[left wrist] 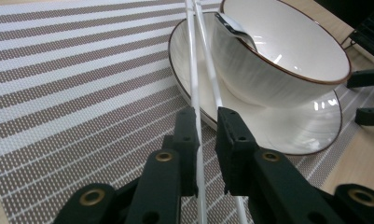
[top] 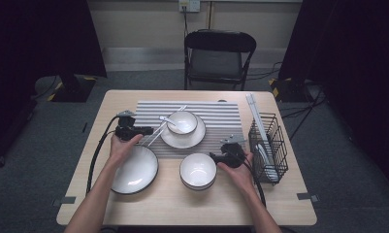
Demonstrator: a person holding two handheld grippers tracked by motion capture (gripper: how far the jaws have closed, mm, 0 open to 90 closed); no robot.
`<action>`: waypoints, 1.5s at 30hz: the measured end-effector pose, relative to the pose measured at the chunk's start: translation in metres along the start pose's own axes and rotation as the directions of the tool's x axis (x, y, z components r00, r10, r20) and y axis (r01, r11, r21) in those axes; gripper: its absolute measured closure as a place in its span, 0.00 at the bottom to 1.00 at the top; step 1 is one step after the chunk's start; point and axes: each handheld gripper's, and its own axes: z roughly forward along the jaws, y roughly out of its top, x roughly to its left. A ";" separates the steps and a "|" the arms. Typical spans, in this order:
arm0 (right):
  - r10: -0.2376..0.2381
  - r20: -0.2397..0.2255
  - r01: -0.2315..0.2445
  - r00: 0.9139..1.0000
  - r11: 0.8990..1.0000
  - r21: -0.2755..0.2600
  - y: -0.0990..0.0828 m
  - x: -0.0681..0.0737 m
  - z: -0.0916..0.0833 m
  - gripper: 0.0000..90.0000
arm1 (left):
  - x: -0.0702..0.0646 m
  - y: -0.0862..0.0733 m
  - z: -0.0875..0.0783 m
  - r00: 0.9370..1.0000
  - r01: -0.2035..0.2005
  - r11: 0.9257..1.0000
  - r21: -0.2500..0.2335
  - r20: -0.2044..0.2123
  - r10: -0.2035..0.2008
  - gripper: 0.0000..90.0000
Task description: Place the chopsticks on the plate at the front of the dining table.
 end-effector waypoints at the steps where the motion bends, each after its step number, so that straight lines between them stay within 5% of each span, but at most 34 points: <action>1: 0.001 0.000 -0.001 1.000 1.000 0.000 0.000 0.000 0.000 0.27 | -0.001 -0.002 -0.001 1.000 -0.001 1.000 -0.004 -0.001 0.001 0.89; 19: 0.002 0.000 -0.002 1.000 1.000 0.000 0.000 0.000 0.000 0.27 | -0.010 -0.014 -0.015 0.998 -0.060 0.998 0.018 0.003 0.060 0.91; 28: 0.001 0.001 -0.001 1.000 1.000 0.000 0.000 0.000 0.000 0.27 | -0.008 -0.024 -0.017 0.998 -0.057 0.998 0.019 -0.013 0.058 0.85; 45: 0.003 0.002 -0.003 1.000 1.000 0.000 0.000 0.000 0.000 0.27 | -0.007 -0.024 -0.016 0.999 -0.054 0.998 0.022 0.002 0.054 0.90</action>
